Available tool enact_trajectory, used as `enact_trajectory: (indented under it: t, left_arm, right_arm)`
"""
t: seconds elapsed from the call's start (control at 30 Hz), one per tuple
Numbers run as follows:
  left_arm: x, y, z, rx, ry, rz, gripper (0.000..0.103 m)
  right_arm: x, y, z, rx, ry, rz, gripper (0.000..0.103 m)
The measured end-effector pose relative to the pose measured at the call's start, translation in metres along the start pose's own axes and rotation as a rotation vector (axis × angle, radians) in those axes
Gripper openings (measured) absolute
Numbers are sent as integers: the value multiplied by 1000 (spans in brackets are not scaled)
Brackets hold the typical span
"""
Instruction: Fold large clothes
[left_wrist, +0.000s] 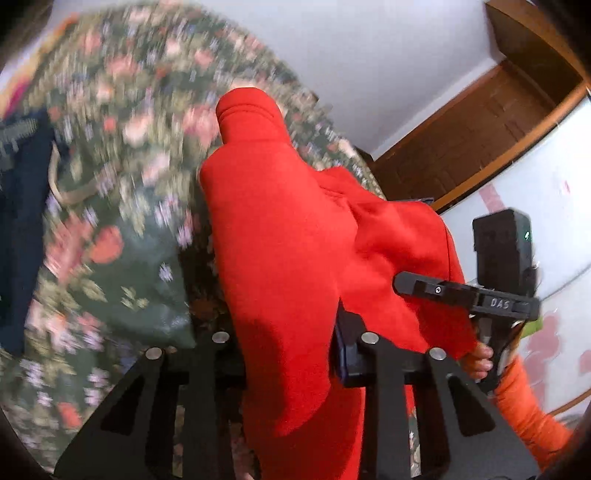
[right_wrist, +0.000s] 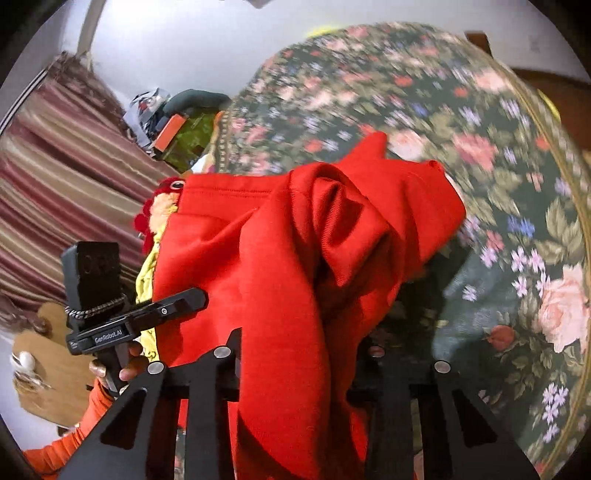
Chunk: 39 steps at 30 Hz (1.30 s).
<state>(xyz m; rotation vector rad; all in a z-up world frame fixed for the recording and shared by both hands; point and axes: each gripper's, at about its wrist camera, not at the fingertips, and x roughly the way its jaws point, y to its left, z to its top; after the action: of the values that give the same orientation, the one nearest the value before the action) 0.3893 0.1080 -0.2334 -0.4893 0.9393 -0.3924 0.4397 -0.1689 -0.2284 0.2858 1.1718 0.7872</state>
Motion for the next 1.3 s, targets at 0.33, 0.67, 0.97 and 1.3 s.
enact_trajectory:
  t: [0.33,0.67,0.97,1.3]
  left_arm:
    - [-141,12,23,78,-210,50,31]
    - [-235,96,41,55,-280,176,31]
    - [-221,248,55,-198,-181,282,33]
    - [-187,308,27,-236,-154,359,74]
  right_arm:
    - [-11,131,30,-162,-123,47,30]
    - [90,237,63,-222,-112,114,30]
    - [256,254,81,-159,46,101,30]
    - [289,201,75,-138,118,-52,82]
